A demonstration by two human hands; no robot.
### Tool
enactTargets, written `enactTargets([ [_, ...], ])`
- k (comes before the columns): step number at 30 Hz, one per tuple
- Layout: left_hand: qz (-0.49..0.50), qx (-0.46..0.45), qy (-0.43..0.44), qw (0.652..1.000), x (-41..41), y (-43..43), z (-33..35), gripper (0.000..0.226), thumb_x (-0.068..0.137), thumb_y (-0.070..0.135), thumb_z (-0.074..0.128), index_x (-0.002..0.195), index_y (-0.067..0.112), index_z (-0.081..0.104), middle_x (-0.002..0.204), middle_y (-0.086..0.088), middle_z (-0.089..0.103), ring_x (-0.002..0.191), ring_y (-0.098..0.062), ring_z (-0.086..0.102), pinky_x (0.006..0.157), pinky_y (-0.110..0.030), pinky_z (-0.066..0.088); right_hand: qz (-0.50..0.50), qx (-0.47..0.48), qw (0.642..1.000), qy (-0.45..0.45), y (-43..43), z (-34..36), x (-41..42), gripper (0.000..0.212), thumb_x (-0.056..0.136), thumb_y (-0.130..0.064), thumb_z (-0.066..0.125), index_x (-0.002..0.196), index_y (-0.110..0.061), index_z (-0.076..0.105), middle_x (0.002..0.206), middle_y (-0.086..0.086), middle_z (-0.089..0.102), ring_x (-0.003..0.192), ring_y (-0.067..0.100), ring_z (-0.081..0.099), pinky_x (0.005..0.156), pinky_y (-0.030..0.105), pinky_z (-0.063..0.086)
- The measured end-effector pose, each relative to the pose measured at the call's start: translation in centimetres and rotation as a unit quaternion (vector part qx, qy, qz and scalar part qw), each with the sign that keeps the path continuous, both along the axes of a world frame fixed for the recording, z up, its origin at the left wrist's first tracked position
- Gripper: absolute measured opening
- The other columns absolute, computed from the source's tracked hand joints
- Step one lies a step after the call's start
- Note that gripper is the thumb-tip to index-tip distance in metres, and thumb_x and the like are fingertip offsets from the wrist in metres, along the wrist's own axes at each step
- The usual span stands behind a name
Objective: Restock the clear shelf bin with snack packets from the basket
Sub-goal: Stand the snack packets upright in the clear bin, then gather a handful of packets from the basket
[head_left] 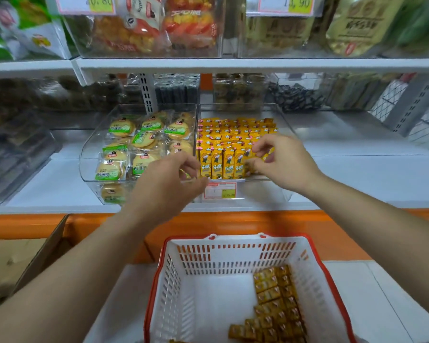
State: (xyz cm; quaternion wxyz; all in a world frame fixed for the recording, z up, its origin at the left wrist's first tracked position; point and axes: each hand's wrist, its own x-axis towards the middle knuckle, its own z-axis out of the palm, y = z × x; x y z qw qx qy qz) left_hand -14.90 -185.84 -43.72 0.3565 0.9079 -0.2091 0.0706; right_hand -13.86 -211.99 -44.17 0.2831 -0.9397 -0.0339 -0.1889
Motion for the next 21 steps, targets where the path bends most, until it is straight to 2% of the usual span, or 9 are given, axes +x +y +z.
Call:
enactTargets([
  [3,-0.051,0.066,0.068,0.994,-2.6,-0.6,-2.1,0.013,0.088,0.044,0.07,0.098,0.037,0.064,0.089,0.021,0.065,0.083,0.002,0.062,0.07,-0.024,0.054,0.061,0.045,0.997,0.018,0.5,-0.6,-3.9,0.013,0.079,-0.026,0.075,0.077,-0.033,0.064,0.071,-0.015,0.065,0.062,-0.003,0.06,0.059,0.017,0.048],
  [6,-0.094,0.179,0.128,0.971,-4.1,-1.9,-6.0,0.021,0.09,0.044,0.071,0.106,0.031,0.067,0.093,0.018,0.067,0.083,-0.003,0.063,0.073,-0.024,0.053,0.102,0.052,0.986,0.121,0.5,-4.4,-6.7,0.009,0.079,-0.023,0.074,0.079,-0.029,0.067,0.07,-0.013,0.066,0.059,-0.003,0.062,0.055,0.015,0.048],
  [8,-0.124,0.254,0.176,0.943,-4.6,-2.7,-9.0,0.029,0.09,0.045,0.07,0.115,0.03,0.066,0.108,0.012,0.07,0.091,-0.009,0.064,0.079,-0.025,0.053,0.116,0.025,0.974,0.195,0.2,-8.3,-7.9,0.007,0.079,-0.022,0.074,0.082,-0.026,0.068,0.07,-0.011,0.067,0.061,-0.004,0.062,0.058,0.016,0.046],
  [11,-0.144,0.337,0.258,0.894,-5.2,-3.6,-14.0,0.041,0.092,0.048,0.067,0.126,0.027,0.062,0.131,0.002,0.065,0.113,-0.019,0.061,0.096,-0.033,0.05,0.122,-0.012,0.948,0.295,-0.4,-14.8,-9.1,0.011,0.081,-0.021,0.074,0.088,-0.024,0.067,0.079,-0.011,0.066,0.07,-0.001,0.06,0.065,0.019,0.045],
  [13,-0.148,0.356,0.288,0.877,-5.6,-4.1,-17.5,0.043,0.093,0.049,0.066,0.129,0.025,0.061,0.136,-0.001,0.061,0.119,-0.022,0.057,0.1,-0.036,0.047,0.125,-0.033,0.92,0.369,-0.9,-19.3,-9.9,0.015,0.083,-0.025,0.074,0.096,-0.022,0.065,0.093,-0.003,0.068,0.085,0.013,0.065,0.076,0.027,0.05],
  [15,-0.142,0.355,0.322,0.866,-6.2,-4.4,-21.1,0.043,0.095,0.048,0.064,0.129,0.023,0.06,0.137,-0.001,0.059,0.12,-0.023,0.056,0.1,-0.037,0.046,0.132,-0.039,0.892,0.431,-1.2,-23.5,-10.8,0.023,0.086,-0.03,0.074,0.104,-0.021,0.063,0.107,0.002,0.064,0.097,0.021,0.063,0.086,0.034,0.051],
  [19,-0.14,0.342,0.416,0.831,-7.9,-3.9,-28.0,0.049,0.093,0.049,0.067,0.133,0.023,0.056,0.135,-0.003,0.06,0.117,-0.024,0.057,0.1,-0.039,0.049,0.133,-0.041,0.873,0.468,-0.8,-29.8,-12.5,0.045,0.086,-0.041,0.072,0.125,-0.022,0.061,0.121,0.0,0.061,0.108,0.019,0.061,0.091,0.033,0.05],
  [21,-0.146,0.326,0.452,0.818,-8.8,-3.3,-30.7,0.053,0.088,0.048,0.074,0.133,0.026,0.055,0.133,-0.001,0.061,0.113,-0.021,0.058,0.097,-0.038,0.05,0.15,-0.07,0.866,0.472,-0.1,-32.3,-13.1,0.051,0.087,-0.047,0.067,0.132,-0.026,0.056,0.129,-0.002,0.06,0.115,0.019,0.058,0.093,0.036,0.05],
])
